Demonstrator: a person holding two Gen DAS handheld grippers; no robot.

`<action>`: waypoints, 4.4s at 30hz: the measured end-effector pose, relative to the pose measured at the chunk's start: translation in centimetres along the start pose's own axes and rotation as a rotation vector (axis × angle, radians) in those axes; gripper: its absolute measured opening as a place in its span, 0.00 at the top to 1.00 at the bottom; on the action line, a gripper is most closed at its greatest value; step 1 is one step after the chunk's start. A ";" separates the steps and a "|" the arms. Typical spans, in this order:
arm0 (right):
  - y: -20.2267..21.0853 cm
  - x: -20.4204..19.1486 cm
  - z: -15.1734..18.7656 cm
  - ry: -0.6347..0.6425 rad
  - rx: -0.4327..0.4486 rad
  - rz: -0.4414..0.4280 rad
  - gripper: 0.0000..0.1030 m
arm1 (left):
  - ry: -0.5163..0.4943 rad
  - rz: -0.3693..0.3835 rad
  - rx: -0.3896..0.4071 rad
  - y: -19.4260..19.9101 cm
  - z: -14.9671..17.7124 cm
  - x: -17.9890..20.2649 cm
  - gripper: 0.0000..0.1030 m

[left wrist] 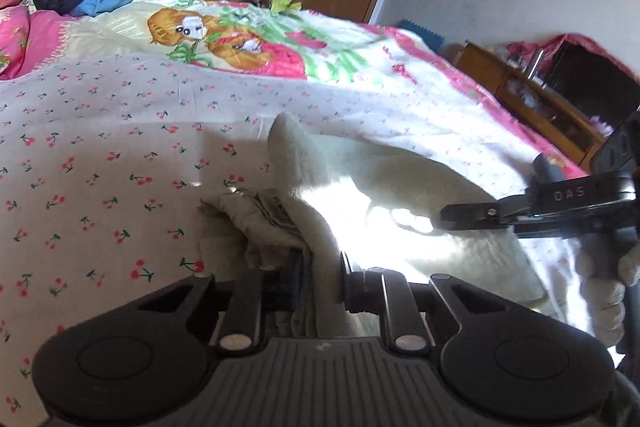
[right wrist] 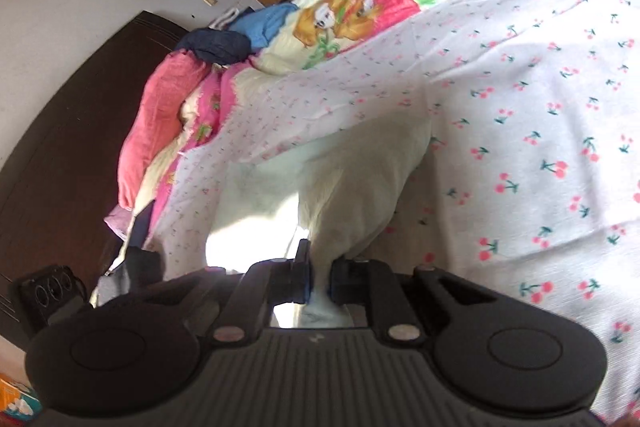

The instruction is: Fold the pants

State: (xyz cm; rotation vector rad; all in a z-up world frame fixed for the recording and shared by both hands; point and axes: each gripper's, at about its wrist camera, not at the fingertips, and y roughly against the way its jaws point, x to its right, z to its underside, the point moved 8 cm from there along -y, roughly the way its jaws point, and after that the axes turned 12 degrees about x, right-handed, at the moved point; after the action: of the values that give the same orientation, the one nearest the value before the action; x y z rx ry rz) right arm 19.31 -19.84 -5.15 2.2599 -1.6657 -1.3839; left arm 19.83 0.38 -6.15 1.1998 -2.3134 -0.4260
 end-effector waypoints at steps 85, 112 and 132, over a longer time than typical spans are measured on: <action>9.0 -4.9 11.2 0.209 0.161 0.196 0.63 | -0.138 -0.467 0.059 9.4 4.4 5.7 0.00; 6.6 -3.8 11.0 0.283 0.157 0.215 0.58 | -0.047 -0.460 0.050 8.0 6.4 3.8 0.00; 7.0 -4.2 11.2 0.310 0.173 0.217 0.58 | -0.046 -0.479 0.039 7.6 6.9 3.6 0.00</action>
State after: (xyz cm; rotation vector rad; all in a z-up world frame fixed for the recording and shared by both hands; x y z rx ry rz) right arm 6.61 -14.44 -5.93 2.1552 -1.9091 -0.8262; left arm 9.10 1.99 -7.12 1.7839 -2.0631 -0.5783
